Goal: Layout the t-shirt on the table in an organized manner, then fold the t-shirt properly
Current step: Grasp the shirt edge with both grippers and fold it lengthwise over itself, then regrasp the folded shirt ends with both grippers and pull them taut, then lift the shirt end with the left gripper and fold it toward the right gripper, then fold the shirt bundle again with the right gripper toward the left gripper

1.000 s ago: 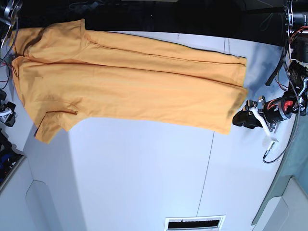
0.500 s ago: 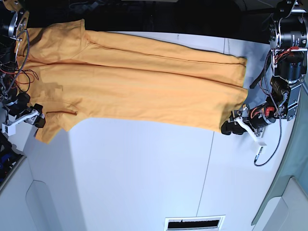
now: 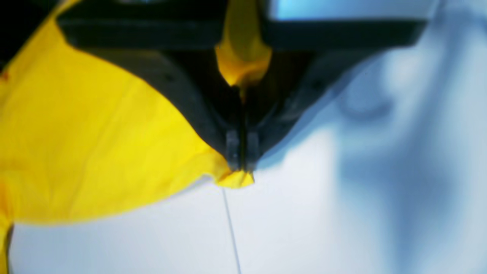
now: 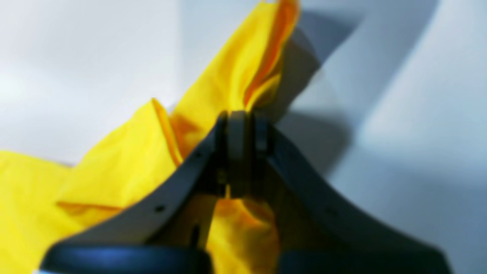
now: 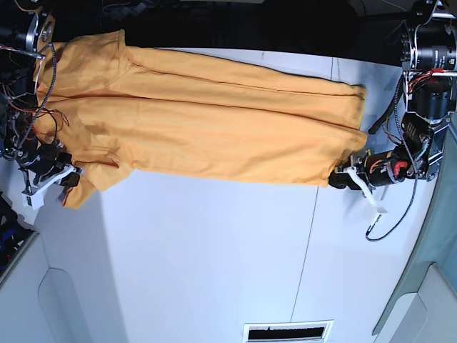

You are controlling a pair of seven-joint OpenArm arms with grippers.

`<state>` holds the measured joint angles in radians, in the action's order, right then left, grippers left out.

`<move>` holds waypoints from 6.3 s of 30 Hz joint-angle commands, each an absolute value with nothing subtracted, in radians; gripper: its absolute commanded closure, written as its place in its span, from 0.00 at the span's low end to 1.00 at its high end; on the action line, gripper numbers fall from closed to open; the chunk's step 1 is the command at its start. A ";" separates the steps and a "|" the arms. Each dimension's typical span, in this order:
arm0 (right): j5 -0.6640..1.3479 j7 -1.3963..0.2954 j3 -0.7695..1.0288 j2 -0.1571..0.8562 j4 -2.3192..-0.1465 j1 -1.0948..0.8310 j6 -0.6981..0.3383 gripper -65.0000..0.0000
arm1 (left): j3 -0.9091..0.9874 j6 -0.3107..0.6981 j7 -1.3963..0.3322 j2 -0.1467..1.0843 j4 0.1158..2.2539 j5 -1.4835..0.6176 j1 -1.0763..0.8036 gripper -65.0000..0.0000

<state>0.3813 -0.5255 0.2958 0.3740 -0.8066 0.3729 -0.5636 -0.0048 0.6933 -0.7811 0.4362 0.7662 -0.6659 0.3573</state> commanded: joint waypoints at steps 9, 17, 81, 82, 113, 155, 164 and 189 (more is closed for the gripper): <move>0.615 -0.706 0.396 0.472 -1.262 0.173 -0.572 1.00 | -0.002 0.698 -1.031 0.606 1.120 -0.993 0.241 1.00; 0.778 -0.768 0.544 0.501 -1.488 -0.093 -0.574 1.00 | -0.002 0.698 -1.048 0.740 1.389 -1.055 0.023 1.00; 0.569 -0.527 0.480 0.368 -1.351 -0.289 -0.573 1.00 | 0.229 0.698 -0.898 0.434 1.205 -0.980 -0.166 0.49; 0.569 -0.527 0.480 0.368 -1.351 -0.289 -0.573 1.00 | 0.229 0.698 -0.879 0.429 1.205 -0.953 -0.166 0.64; 0.640 -0.528 0.480 0.369 -1.364 -0.289 -0.572 0.91 | -0.241 0.698 -0.786 0.162 1.677 -0.583 -0.177 0.52; 0.771 -0.645 0.479 0.492 -1.271 -0.289 -0.580 0.72 | 0.177 0.698 -0.805 0.171 1.642 -0.661 -0.184 0.46; 0.767 -0.636 0.580 0.493 -1.360 -0.288 -0.580 1.00 | 0.239 0.665 -0.785 0.249 1.551 -0.664 -0.234 0.46; 0.748 -0.726 0.248 0.105 -1.888 -0.291 -0.583 1.00 | 0.038 0.665 -0.699 0.078 1.373 -0.627 -0.247 0.46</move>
<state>0.7227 -0.7521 0.2436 0.1024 -1.8721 -0.2962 -0.5728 0.0391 0.6743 -0.6827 0.0772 1.3693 -0.6479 -0.2440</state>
